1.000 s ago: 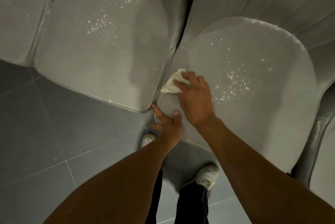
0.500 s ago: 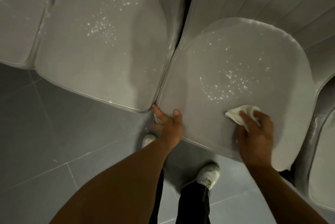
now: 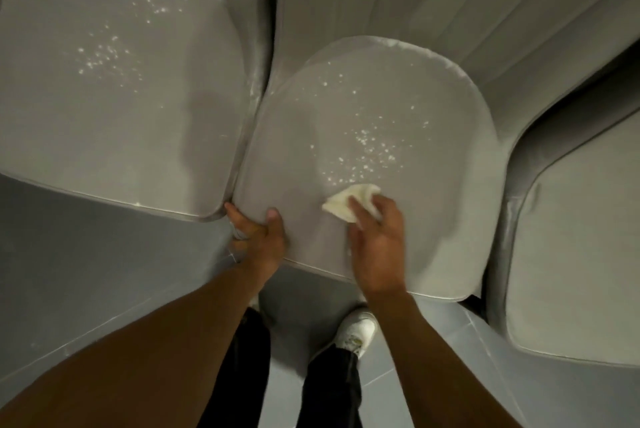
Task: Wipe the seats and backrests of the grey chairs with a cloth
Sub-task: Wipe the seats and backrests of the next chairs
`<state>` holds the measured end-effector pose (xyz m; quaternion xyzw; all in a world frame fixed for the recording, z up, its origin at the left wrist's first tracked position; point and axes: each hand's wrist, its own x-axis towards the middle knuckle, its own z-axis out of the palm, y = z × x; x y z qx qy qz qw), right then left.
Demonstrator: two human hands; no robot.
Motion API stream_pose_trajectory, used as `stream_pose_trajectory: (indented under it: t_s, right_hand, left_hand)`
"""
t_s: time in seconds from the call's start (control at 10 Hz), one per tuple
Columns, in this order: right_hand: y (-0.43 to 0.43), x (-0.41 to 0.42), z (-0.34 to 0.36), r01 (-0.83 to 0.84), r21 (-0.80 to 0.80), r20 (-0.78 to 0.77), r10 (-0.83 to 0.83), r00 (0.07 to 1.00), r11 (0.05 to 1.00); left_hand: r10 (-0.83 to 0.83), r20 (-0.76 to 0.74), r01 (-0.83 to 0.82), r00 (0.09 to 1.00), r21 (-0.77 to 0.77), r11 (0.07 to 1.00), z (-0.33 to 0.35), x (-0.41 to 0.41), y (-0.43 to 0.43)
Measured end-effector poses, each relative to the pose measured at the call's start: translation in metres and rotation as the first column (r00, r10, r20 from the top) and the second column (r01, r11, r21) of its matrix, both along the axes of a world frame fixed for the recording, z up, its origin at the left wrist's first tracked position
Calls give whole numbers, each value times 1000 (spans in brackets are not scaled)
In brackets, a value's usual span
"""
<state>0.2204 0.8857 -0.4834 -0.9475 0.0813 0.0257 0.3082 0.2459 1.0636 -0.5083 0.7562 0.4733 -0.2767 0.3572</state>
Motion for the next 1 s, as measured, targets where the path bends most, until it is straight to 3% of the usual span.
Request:
stream_pose_trajectory:
  t_s: [0.1,0.2,0.3,0.4,0.5,0.6,0.7,0.8,0.9,1.0]
  right_hand:
    - [-58,-17,3,293,-51,-4,-294,956,955]
    - [-75,-17,7,400,-75,-21,-402,915,914]
    - [-53,-1,7,524,35,-48,-522,851,851]
    - [-7,20,9,440,30,-67,-437,897,898]
    - [47,42,12,274,159,-23,-274,962,949]
    - [86,49,13,44,142,-27,-41,999,989]
    - [77,44,1,-2,62,-22,4,1000,998]
    - [30,25,-14,109,42,-72,-106,992,993]
    - [-26,14,-15,342,-55,-14,-343,939,938]
    - [-46,30,11,563,113,-56,-561,826,819]
  left_hand:
    - [-3,12,3,1000,6,1000,-3,1,1]
    - [-18,22,18,1000,10,1000,-3,0,2]
    - [-12,22,12,1000,-6,1000,-2,0,2]
    - [-1,37,2,999,-18,1000,-1,-1,2]
    - [24,48,-23,999,-19,1000,0,-1,-1]
    - [96,98,-98,991,19,995,5,2,-12]
    - [69,71,-70,995,3,998,3,2,-9]
    - [15,21,-14,1000,-25,1000,-1,-1,1]
    - [-19,5,19,1000,-17,1000,-2,-1,3]
    - [-45,6,45,999,1,999,-5,-2,4]
